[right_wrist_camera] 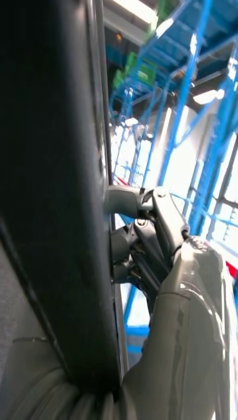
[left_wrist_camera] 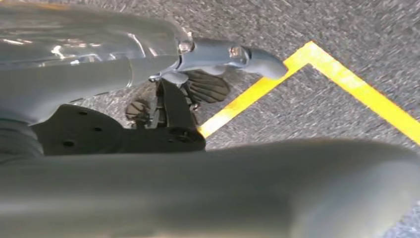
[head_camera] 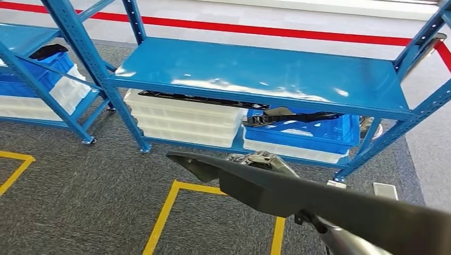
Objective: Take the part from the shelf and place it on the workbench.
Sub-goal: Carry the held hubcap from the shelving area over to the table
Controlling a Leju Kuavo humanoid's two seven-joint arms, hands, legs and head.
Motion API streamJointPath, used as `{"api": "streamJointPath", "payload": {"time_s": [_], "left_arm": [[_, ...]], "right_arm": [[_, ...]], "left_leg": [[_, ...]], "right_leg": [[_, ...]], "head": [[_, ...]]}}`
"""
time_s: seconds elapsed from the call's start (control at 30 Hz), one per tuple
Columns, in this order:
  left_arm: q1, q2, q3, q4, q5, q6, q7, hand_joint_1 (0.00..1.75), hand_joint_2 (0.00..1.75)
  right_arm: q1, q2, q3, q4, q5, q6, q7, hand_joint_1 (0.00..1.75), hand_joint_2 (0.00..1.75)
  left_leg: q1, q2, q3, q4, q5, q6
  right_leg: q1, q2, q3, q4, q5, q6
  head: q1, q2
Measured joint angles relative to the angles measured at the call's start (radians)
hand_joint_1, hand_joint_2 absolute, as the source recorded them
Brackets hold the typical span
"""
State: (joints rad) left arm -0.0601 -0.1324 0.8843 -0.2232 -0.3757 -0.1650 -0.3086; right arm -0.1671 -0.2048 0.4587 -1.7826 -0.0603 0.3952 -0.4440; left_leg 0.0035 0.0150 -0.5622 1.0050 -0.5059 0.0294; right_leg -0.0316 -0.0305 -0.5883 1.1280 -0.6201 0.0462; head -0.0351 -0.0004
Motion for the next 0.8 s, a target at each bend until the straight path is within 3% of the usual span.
{"api": "streamJointPath", "payload": {"time_s": [0.07, 0.1, 0.13, 0.2, 0.27, 0.33, 0.4, 0.47, 0.53, 0.6, 0.63, 0.67, 0.7, 0.77, 0.8], "left_arm": [[-0.001, 0.001, 0.004, 0.000, 0.000, 0.001, 0.006, 0.00, 0.00], [0.000, 0.001, 0.005, 0.000, -0.001, 0.001, 0.009, 0.00, 0.00], [0.001, 0.002, 0.006, 0.000, -0.001, 0.001, 0.012, 0.00, 0.00], [0.003, 0.002, 0.006, 0.000, -0.003, 0.001, 0.020, 0.00, 0.00], [0.001, 0.003, 0.007, 0.000, -0.005, 0.006, 0.030, 0.00, 0.00], [0.002, 0.004, 0.007, 0.000, -0.006, 0.015, 0.044, 0.00, 0.00], [0.009, 0.006, 0.008, 0.000, -0.008, 0.026, 0.057, 0.00, 0.00], [0.012, 0.008, 0.010, 0.000, -0.011, 0.037, 0.069, 0.00, 0.00], [0.010, 0.008, 0.012, 0.000, -0.017, 0.047, 0.080, 0.00, 0.00], [0.011, 0.008, 0.015, 0.000, -0.021, 0.054, 0.090, 0.00, 0.00], [0.014, 0.008, 0.016, 0.000, -0.022, 0.056, 0.095, 0.00, 0.00], [0.017, 0.008, 0.018, 0.000, -0.022, 0.059, 0.099, 0.00, 0.00], [0.019, 0.008, 0.020, 0.000, -0.023, 0.062, 0.103, 0.00, 0.00], [0.019, 0.008, 0.022, 0.000, -0.025, 0.069, 0.114, 0.00, 0.00], [0.018, 0.008, 0.023, 0.000, -0.029, 0.074, 0.121, 0.00, 0.00]], "right_arm": [[0.009, -0.001, 0.003, 0.001, 0.010, 0.000, -0.006, 1.75, 1.75], [0.014, -0.002, 0.004, 0.002, 0.015, 0.000, -0.008, 1.75, 1.75], [0.016, -0.002, 0.006, 0.002, 0.018, 0.000, -0.011, 1.75, 1.75], [0.019, -0.005, 0.008, 0.003, 0.024, 0.000, -0.015, 1.75, 1.75], [0.022, -0.009, 0.011, 0.001, 0.026, 0.000, -0.022, 1.75, 1.75], [0.027, -0.013, 0.013, -0.002, 0.026, -0.002, -0.030, 1.75, 1.75], [0.032, -0.015, 0.014, -0.006, 0.027, -0.006, -0.036, 1.75, 1.75], [0.038, -0.017, 0.014, -0.013, 0.027, -0.008, -0.043, 1.75, 1.75], [0.051, -0.019, 0.014, -0.018, 0.028, -0.009, -0.048, 1.75, 1.75], [0.064, -0.023, 0.015, -0.019, 0.030, -0.008, -0.050, 1.75, 1.75], [0.068, -0.024, 0.015, -0.019, 0.031, -0.008, -0.051, 1.75, 1.75], [0.070, -0.026, 0.015, -0.019, 0.032, -0.007, -0.052, 1.75, 1.75], [0.071, -0.027, 0.016, -0.020, 0.033, -0.007, -0.053, 1.75, 1.75], [0.071, -0.028, 0.016, -0.020, 0.035, -0.006, -0.055, 1.75, 1.75], [0.072, -0.028, 0.016, -0.021, 0.037, -0.006, -0.056, 1.75, 1.75]], "left_leg": [[-0.004, -0.024, -0.002, 0.001, 0.001, 0.004], [-0.006, -0.037, -0.002, 0.001, 0.001, 0.005], [-0.007, -0.050, -0.001, 0.001, 0.002, 0.005], [-0.008, -0.077, 0.001, 0.004, 0.001, 0.004], [-0.010, -0.102, -0.004, 0.011, -0.001, 0.000], [-0.008, -0.125, -0.015, 0.015, 0.000, -0.009], [-0.006, -0.138, -0.020, 0.018, 0.000, -0.017], [-0.009, -0.105, -0.039, 0.057, -0.026, -0.027], [-0.006, -0.051, -0.094, 0.167, -0.084, -0.039], [0.000, -0.028, -0.151, 0.279, -0.122, -0.047], [0.002, -0.023, -0.157, 0.290, -0.115, -0.049], [0.004, -0.019, -0.143, 0.262, -0.090, -0.049], [0.003, -0.008, -0.110, 0.198, -0.054, -0.047], [-0.006, 0.043, -0.045, 0.070, -0.005, -0.035], [-0.012, 0.063, -0.028, 0.035, 0.004, -0.028]], "right_leg": [[0.005, 0.024, -0.062, 0.135, -0.058, -0.005], [0.007, 0.026, -0.079, 0.170, -0.062, -0.007], [0.009, 0.027, -0.078, 0.166, -0.045, -0.009], [0.010, 0.046, -0.029, 0.053, 0.029, -0.016], [0.009, 0.087, 0.021, -0.066, 0.078, -0.022], [0.010, 0.103, 0.033, -0.101, 0.080, -0.026], [0.008, 0.082, 0.036, -0.105, 0.081, -0.033], [0.003, 0.055, 0.040, -0.109, 0.081, -0.042], [0.002, 0.025, 0.042, -0.109, 0.078, -0.047], [0.003, -0.006, 0.043, -0.109, 0.075, -0.048], [0.003, -0.019, 0.044, -0.109, 0.073, -0.047], [0.003, -0.032, 0.046, -0.109, 0.070, -0.046], [0.003, -0.044, 0.050, -0.109, 0.067, -0.043], [0.006, -0.065, 0.058, -0.109, 0.061, -0.036], [0.008, -0.075, 0.060, -0.109, 0.058, -0.032]], "head": [[0.000, 0.000], [0.000, 0.000], [0.000, 0.000], [0.000, 0.000], [0.000, 0.000], [0.000, 0.000], [0.000, 0.000], [-0.002, 0.000], [-0.004, 0.000], [-0.003, 0.000], [-0.003, 0.000], [-0.003, 0.000], [-0.003, 0.000], [-0.003, 0.000], [-0.003, 0.000]]}}
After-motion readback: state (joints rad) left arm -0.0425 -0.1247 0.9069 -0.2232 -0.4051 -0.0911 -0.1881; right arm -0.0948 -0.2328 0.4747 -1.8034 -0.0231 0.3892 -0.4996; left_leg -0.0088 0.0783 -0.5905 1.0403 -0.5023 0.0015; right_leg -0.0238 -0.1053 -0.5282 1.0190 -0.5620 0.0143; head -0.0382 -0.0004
